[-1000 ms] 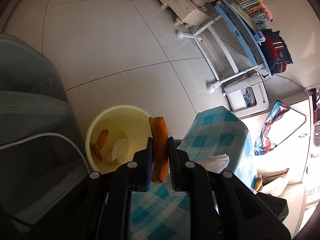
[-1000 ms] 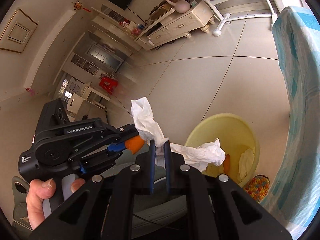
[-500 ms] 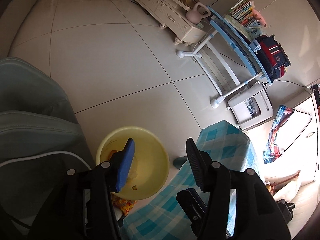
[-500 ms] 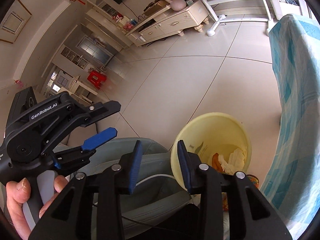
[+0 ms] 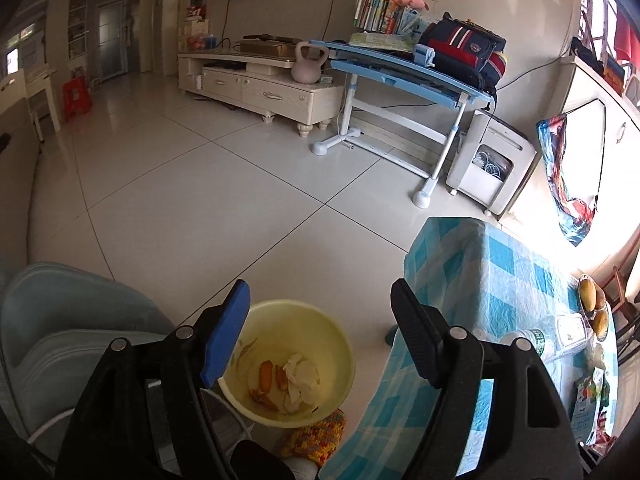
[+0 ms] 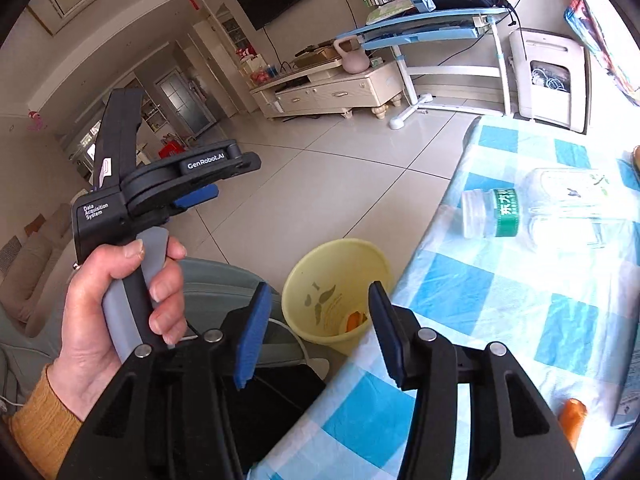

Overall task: Collect trash
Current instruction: 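Move both open tools back over the table, then grasp the clear water bottle with the left tool while the right tool approaches an orange peel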

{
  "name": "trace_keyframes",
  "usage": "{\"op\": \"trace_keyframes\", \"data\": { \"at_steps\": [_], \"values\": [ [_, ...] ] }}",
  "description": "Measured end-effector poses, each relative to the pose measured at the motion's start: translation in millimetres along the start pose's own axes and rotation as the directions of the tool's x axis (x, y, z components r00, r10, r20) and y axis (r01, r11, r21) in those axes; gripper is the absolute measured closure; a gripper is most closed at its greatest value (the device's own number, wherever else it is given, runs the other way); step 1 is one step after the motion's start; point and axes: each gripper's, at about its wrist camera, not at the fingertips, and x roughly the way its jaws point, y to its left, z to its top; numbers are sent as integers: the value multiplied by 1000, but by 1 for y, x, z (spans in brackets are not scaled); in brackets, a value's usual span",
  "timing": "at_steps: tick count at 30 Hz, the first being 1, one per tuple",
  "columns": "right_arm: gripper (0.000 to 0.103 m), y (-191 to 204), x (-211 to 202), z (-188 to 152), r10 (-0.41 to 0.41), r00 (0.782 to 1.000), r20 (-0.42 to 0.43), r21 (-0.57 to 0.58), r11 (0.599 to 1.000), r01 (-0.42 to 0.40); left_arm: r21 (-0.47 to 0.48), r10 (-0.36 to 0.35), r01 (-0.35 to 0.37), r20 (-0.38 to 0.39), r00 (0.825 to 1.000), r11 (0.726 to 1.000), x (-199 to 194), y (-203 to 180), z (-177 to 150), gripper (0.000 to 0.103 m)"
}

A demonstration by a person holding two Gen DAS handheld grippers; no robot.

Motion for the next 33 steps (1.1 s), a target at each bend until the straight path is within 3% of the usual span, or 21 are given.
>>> {"op": "trace_keyframes", "data": {
  "at_steps": [4,8,10,13,18,24,29,33],
  "values": [
    [47,-27,-50,-23,-125,991,51,-28,992,127,120,-31,29,19,999,992,-12,-34,-6,27],
    [45,-66,-78,-33,-232,968,95,88,971,224,144,-80,79,1,997,986,-16,-51,-13,24],
    [45,-82,-83,-33,-251,963,96,150,960,235,143,-97,98,-17,995,985,-15,-57,-18,24],
    [45,-94,-91,-37,-286,955,81,155,950,271,193,-109,113,-34,993,975,-15,-73,-29,24],
    [45,-107,-91,-53,-278,960,17,174,947,271,335,-145,146,-27,989,931,-19,-106,-46,23],
    [45,-108,-77,-60,-271,962,-39,153,949,274,503,-218,206,-36,975,840,-24,-142,-65,20],
    [44,-108,-67,-64,-268,960,-78,134,952,277,676,-276,241,-58,959,697,-22,-190,-77,17],
    [44,-106,-63,-68,-275,956,-103,104,953,285,738,-310,268,-84,947,619,-9,-223,-77,15]
  ]
}}
